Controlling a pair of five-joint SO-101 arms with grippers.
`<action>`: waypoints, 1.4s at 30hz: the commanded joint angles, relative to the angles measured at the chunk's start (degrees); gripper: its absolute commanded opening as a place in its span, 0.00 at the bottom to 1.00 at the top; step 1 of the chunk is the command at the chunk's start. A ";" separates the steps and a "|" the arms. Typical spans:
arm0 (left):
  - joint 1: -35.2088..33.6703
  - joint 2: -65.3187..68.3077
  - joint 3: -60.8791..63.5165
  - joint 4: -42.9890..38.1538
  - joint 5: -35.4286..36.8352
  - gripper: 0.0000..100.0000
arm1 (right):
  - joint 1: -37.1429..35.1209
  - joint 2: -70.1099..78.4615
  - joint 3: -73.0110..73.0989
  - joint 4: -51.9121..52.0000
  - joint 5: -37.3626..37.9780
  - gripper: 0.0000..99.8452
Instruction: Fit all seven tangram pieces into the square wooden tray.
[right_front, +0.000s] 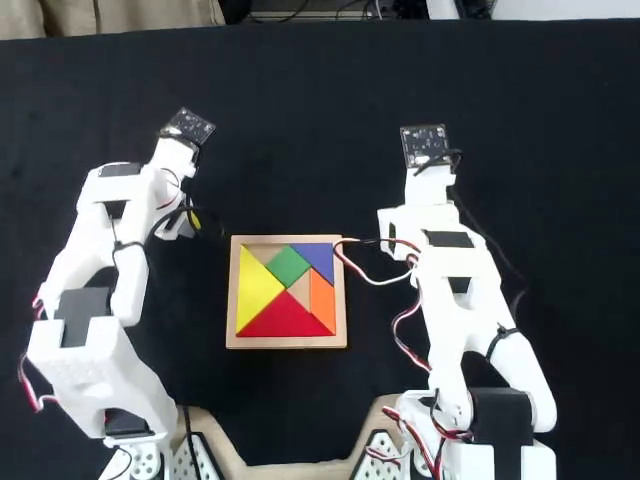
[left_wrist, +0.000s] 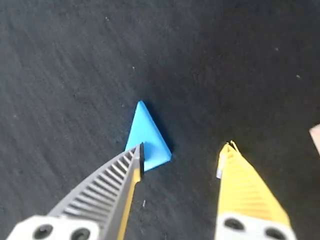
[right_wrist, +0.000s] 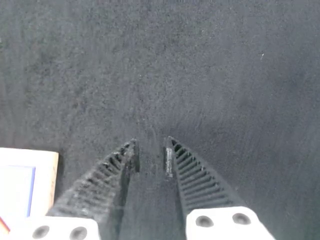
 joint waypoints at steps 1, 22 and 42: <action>-0.84 3.34 -6.73 -0.44 -0.62 0.25 | 0.70 -0.13 -1.01 -1.49 0.62 0.09; -1.10 6.95 -9.36 2.29 -5.19 0.25 | 0.70 -0.13 -1.01 -1.32 0.62 0.09; -2.07 11.16 -16.31 8.18 -5.63 0.20 | 0.70 -0.13 -1.01 -1.14 0.62 0.09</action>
